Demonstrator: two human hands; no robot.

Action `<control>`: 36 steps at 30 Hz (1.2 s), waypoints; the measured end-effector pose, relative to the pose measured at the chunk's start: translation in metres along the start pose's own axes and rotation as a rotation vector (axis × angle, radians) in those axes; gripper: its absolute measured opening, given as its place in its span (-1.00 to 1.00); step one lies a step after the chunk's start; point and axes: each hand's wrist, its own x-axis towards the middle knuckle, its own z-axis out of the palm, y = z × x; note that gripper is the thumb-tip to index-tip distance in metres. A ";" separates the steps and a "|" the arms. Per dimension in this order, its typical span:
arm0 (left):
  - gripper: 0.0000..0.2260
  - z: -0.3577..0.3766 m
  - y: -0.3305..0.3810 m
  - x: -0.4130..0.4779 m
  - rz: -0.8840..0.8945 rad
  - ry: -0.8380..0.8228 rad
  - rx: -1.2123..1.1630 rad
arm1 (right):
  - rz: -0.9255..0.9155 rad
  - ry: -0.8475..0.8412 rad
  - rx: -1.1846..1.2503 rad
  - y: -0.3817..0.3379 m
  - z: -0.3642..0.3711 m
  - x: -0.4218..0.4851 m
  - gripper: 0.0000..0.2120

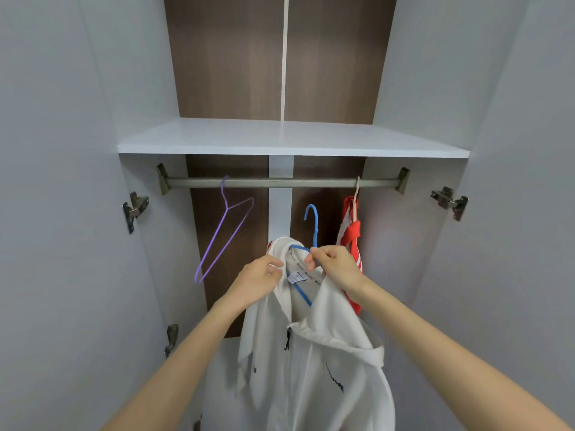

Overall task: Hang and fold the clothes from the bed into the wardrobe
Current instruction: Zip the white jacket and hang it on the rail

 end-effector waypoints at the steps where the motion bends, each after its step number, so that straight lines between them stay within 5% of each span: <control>1: -0.77 -0.001 0.000 0.007 0.010 -0.015 0.002 | 0.002 0.022 0.010 0.001 0.001 0.011 -0.65; 12: -0.74 -0.002 0.008 0.081 0.038 -0.312 -0.158 | 0.028 0.071 0.088 0.012 0.019 0.129 -0.69; 17: -0.19 0.006 0.006 0.120 0.078 -0.278 0.010 | 0.034 0.098 0.155 0.018 0.019 0.183 -0.69; 19: -0.11 0.011 0.003 0.137 0.116 -0.251 0.017 | 0.033 0.108 0.186 0.019 0.014 0.204 -0.70; 36: -0.36 0.036 -0.012 0.228 0.050 -0.309 -0.216 | 0.069 0.040 0.122 0.067 -0.010 0.294 -0.67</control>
